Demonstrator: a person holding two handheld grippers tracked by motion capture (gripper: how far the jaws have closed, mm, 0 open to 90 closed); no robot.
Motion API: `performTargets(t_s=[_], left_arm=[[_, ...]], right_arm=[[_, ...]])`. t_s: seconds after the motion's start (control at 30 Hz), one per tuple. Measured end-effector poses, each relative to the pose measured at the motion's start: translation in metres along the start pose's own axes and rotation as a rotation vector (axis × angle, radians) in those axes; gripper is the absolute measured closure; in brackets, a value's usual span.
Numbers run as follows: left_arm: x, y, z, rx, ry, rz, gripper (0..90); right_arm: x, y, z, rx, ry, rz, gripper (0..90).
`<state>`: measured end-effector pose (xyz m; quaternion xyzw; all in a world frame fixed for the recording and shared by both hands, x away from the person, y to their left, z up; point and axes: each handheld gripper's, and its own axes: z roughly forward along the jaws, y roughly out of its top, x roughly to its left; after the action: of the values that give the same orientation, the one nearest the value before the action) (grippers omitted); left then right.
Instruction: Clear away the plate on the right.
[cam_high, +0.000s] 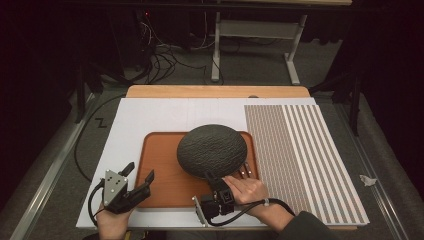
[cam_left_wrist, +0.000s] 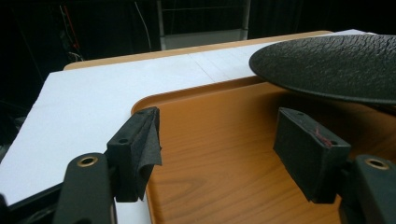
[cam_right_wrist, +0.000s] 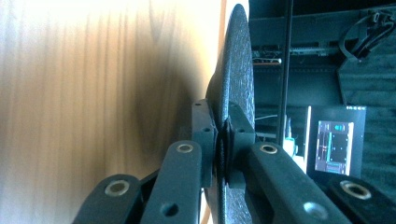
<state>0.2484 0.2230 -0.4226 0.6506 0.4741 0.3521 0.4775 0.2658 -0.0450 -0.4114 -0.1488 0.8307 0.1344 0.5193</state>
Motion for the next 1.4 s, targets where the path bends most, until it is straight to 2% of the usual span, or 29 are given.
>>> performTargets(t_s=[0.43,0.73,1.03,1.4], left_arm=[[0.000,0.000,-0.001,-0.005,0.002,-0.002,31.7],[0.001,0.000,-0.001,-0.006,0.001,-0.004,31.7],[0.001,0.000,0.000,-0.004,0.000,-0.003,31.7],[0.000,0.000,0.000,-0.001,-0.002,0.003,31.7]], right_arm=[[0.008,0.017,0.010,-0.032,0.031,-0.017,87.8],[0.013,0.027,0.014,-0.056,0.034,-0.023,87.8],[0.020,0.034,0.023,-0.049,0.064,-0.037,87.5],[0.029,0.037,0.031,-0.056,0.069,-0.044,87.8]])
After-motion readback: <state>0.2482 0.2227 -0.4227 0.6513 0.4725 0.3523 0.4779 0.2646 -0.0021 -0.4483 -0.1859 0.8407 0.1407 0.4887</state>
